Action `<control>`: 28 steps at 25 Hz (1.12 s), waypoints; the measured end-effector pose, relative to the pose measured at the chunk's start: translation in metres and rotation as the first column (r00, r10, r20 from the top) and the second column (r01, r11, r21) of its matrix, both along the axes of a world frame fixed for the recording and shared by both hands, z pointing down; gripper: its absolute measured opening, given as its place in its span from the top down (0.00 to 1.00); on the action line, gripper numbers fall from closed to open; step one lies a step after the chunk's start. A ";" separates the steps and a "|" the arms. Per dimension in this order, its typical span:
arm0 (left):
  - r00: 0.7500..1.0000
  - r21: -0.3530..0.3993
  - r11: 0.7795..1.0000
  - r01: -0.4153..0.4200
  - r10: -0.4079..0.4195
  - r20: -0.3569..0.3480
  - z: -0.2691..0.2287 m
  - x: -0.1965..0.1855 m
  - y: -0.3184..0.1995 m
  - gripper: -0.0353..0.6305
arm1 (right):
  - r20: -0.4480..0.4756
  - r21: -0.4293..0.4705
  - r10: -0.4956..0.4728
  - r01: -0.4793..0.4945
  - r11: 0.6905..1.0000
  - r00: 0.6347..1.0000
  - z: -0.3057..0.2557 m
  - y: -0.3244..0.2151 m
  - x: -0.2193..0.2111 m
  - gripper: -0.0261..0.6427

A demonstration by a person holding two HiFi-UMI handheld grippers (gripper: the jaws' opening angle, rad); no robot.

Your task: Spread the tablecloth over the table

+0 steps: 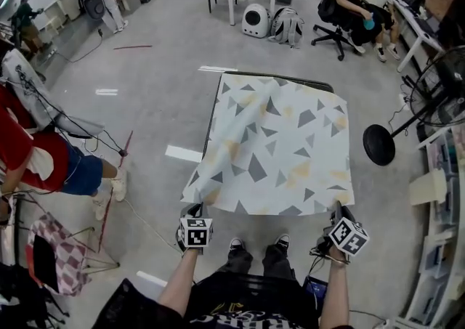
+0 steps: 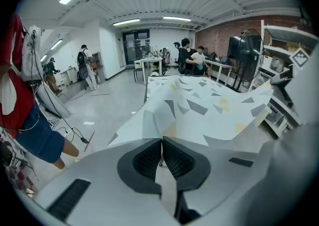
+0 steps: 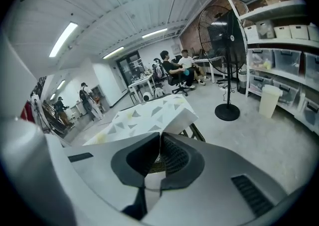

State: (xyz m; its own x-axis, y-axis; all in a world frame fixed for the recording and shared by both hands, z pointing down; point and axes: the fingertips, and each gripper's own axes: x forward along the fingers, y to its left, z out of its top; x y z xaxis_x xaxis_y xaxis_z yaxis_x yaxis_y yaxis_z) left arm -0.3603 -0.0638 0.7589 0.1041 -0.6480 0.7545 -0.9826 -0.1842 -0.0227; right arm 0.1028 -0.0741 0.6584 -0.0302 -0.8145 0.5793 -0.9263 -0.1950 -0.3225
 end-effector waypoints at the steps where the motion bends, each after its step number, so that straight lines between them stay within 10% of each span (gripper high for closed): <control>1: 1.000 -0.001 1.000 -0.002 0.002 0.000 0.006 0.000 -0.002 0.91 | -0.024 -0.002 0.005 -0.005 1.000 1.000 0.004 0.002 0.001 0.93; 11: 0.995 -0.047 0.995 0.090 -0.088 0.043 0.041 -0.015 -0.002 0.89 | -0.185 -0.050 0.015 -0.024 0.998 0.983 0.041 0.003 0.016 0.89; 13: 0.988 -0.068 0.986 0.151 -0.149 0.034 0.042 -0.022 0.005 0.57 | -0.212 -0.073 0.025 -0.042 0.996 0.977 0.046 0.011 0.020 0.85; 17: 0.981 -0.049 0.980 0.194 -0.194 0.017 0.029 -0.031 0.018 0.54 | -0.194 -0.093 0.069 -0.089 0.992 0.979 0.053 0.028 0.024 0.76; 28: 0.995 0.160 0.982 -0.103 0.100 0.023 -0.047 0.035 -0.007 0.59 | -0.185 0.018 0.275 -0.277 0.961 0.943 0.007 0.054 0.049 0.70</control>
